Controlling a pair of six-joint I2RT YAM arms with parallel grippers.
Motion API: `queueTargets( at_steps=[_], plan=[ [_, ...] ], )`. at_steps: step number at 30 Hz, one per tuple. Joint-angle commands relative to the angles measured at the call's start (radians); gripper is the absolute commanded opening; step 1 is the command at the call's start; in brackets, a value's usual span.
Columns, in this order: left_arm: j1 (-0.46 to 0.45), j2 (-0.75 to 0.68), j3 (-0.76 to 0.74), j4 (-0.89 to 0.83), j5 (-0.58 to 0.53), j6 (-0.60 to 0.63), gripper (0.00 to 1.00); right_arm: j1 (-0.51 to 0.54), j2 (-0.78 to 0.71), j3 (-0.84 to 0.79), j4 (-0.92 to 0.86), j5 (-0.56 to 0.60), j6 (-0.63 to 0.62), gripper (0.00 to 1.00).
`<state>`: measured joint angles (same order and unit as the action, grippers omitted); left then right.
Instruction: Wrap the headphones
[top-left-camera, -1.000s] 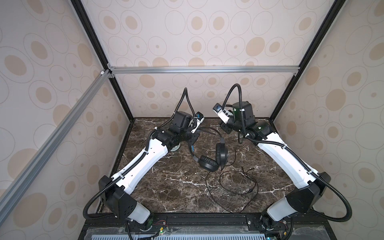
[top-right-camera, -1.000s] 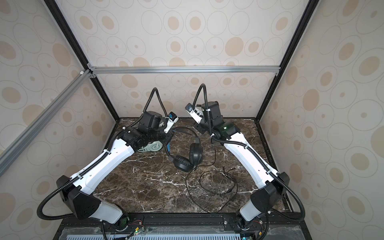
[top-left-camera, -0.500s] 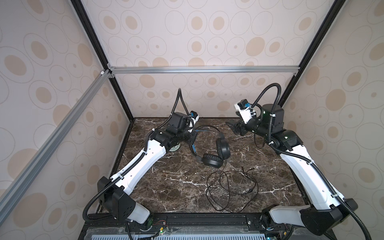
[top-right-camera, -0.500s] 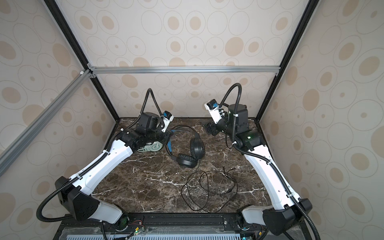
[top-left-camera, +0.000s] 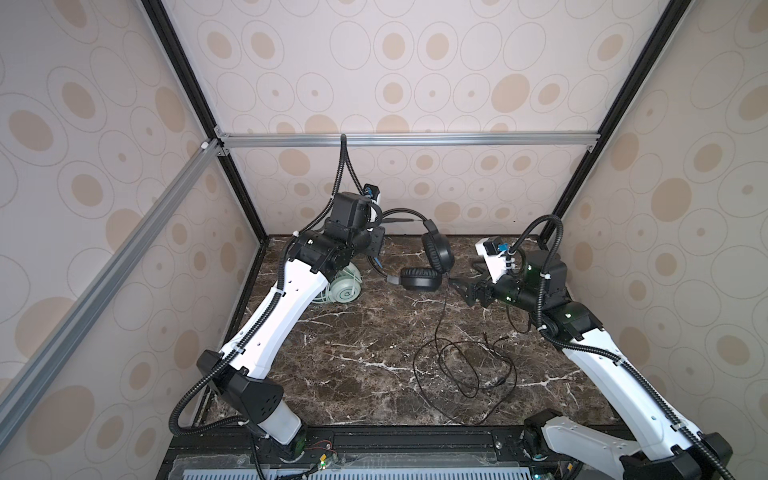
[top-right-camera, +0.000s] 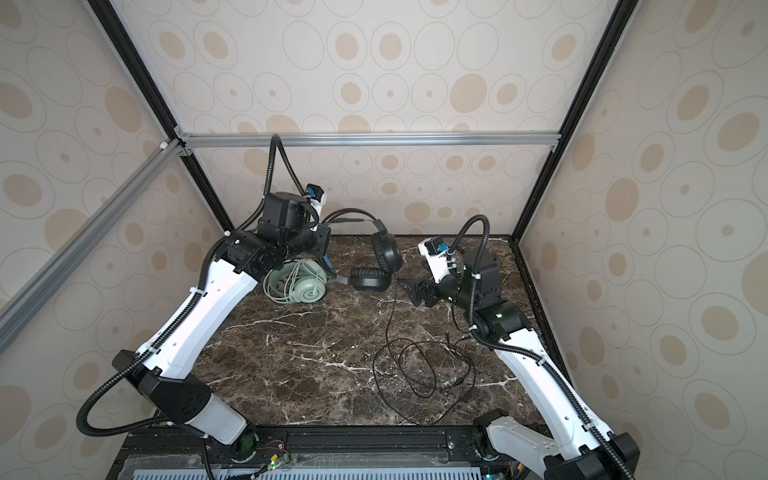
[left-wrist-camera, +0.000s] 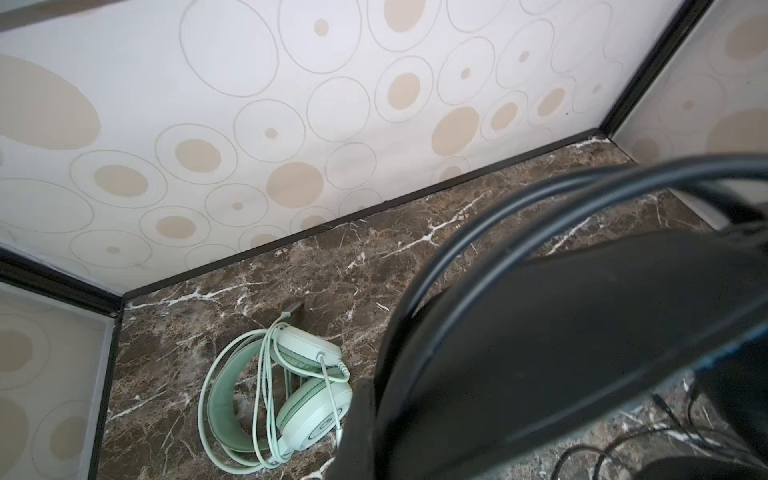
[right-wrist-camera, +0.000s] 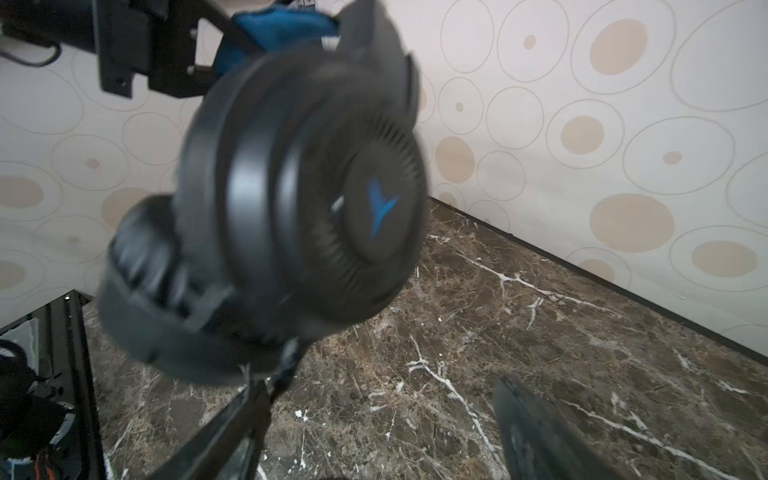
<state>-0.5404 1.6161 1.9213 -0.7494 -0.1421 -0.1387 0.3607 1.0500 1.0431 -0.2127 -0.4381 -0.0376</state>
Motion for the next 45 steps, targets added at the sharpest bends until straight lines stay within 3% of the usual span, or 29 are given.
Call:
queueTargets(
  at_steps=[1,7,16,28,45],
  plan=[
    [0.000,0.029,0.093,-0.002,-0.052,-0.054,0.00,0.005,-0.029,-0.039,0.063,-0.042,0.053,0.87],
    [0.002,0.062,0.160,0.024,-0.023,-0.058,0.00,0.004,-0.024,-0.102,0.094,-0.055,0.062,0.88],
    [0.006,0.057,0.186,0.041,0.000,-0.080,0.00,0.005,0.043,-0.241,0.303,-0.011,0.153,0.86],
    [0.045,0.054,0.255,0.033,0.050,-0.118,0.00,0.003,0.181,-0.314,0.432,-0.027,0.168,0.75],
    [0.096,0.027,0.272,0.008,0.156,-0.186,0.00,0.003,0.365,-0.250,0.681,-0.083,0.267,0.85]
  ],
)
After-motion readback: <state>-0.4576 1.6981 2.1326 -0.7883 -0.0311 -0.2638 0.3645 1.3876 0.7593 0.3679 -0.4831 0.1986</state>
